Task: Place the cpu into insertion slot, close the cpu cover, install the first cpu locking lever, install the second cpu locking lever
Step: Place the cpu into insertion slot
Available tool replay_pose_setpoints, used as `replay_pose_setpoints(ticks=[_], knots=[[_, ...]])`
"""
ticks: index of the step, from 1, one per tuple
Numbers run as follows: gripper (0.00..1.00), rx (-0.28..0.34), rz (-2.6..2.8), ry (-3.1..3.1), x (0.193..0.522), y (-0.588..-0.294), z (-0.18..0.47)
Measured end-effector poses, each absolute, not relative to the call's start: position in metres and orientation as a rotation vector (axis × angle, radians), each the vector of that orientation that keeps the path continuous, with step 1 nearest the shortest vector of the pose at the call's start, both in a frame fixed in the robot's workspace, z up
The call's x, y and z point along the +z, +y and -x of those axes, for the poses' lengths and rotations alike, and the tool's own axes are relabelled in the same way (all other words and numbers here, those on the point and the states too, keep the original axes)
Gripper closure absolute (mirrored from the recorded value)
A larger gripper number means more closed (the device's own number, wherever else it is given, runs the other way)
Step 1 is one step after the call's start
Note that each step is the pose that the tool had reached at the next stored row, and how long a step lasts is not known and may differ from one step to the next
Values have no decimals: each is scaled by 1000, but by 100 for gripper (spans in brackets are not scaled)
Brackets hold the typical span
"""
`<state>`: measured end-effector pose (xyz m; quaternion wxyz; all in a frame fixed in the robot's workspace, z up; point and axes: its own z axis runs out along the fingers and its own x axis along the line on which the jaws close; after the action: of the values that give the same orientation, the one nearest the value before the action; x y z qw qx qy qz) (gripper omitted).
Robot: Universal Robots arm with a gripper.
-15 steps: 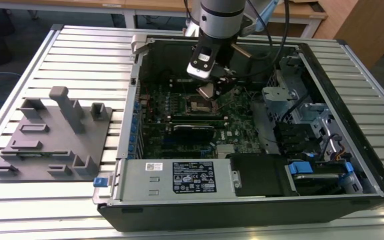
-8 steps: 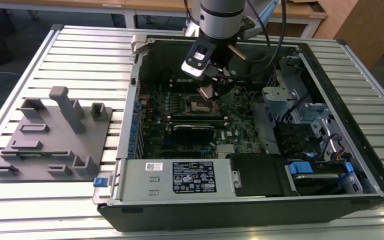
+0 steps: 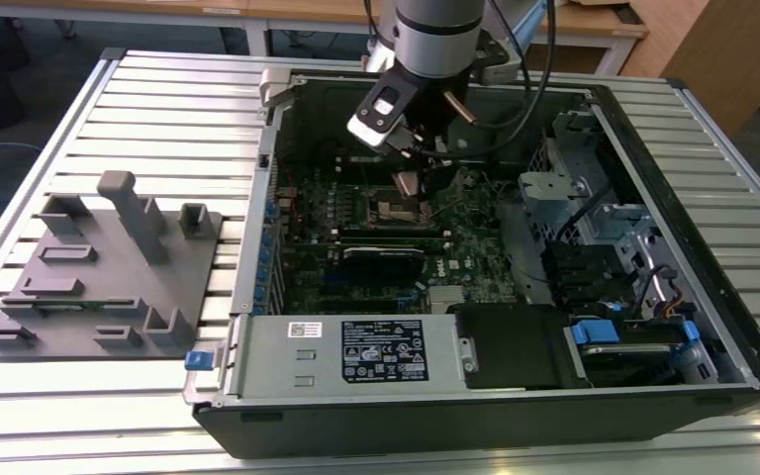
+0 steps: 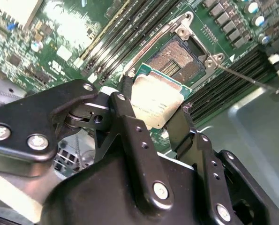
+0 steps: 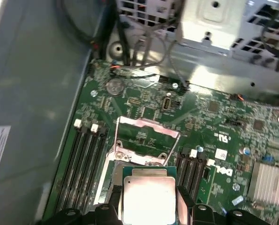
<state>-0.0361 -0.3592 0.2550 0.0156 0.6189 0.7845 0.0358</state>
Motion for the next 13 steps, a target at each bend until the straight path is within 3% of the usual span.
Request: replay_pose_setpoints(ticks=[13], knots=[[46, 105, -2184, 2201, 254, -359, 36]])
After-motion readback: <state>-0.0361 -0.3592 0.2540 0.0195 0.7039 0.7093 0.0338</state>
